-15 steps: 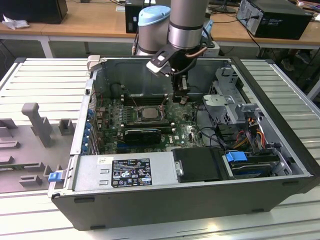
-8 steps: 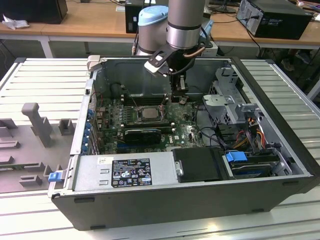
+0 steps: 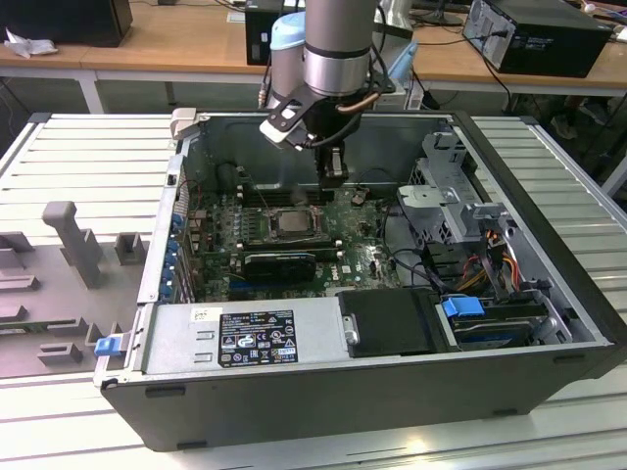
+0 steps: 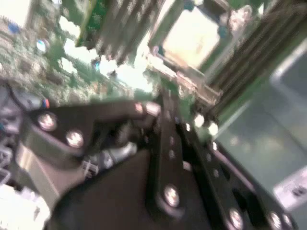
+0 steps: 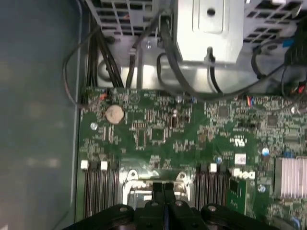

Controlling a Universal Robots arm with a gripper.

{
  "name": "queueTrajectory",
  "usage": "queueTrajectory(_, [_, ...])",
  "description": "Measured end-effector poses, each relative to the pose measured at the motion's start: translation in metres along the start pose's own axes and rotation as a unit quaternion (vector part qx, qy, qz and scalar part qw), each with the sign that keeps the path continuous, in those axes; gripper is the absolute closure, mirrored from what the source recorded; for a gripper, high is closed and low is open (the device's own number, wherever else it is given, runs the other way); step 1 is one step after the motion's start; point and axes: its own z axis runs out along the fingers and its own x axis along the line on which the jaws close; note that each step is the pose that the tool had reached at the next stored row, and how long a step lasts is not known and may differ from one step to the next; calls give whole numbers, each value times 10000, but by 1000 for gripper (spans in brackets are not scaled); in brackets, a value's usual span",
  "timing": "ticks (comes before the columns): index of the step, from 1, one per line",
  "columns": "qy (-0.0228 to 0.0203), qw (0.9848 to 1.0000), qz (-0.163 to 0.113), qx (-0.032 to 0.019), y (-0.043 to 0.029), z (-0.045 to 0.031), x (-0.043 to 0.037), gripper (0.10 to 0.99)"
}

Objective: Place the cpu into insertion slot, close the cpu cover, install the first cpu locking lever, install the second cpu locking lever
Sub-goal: 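Close the cpu cover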

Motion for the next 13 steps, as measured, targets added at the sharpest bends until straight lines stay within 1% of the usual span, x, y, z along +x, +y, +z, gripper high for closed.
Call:
queueTrajectory(1, [2, 10000, 1, -2, -21, 8, 2, 980])
queueTrajectory(3, [0, 10000, -3, -1, -47, 80, 3, 980])
queueTrajectory(5, [1, 10000, -18, -1, -75, 119, 5, 980])
queueTrajectory(6, [1, 10000, -37, -2, -112, 146, 7, 980])
queueTrajectory(7, [1, 10000, -45, -2, -200, 166, 10, 980])
queueTrajectory(8, [1, 10000, -48, -2, -272, 175, 13, 980])
queueTrajectory(9, [2, 10000, -52, -2, -322, 184, 16, 980])
queueTrajectory(11, [2, 10000, -62, -2, -386, 189, 19, 980])
queueTrajectory(12, [3, 10000, -63, -2, -438, 189, 22, 980])
queueTrajectory(13, [2, 10000, -63, -2, -458, 187, 22, 980])
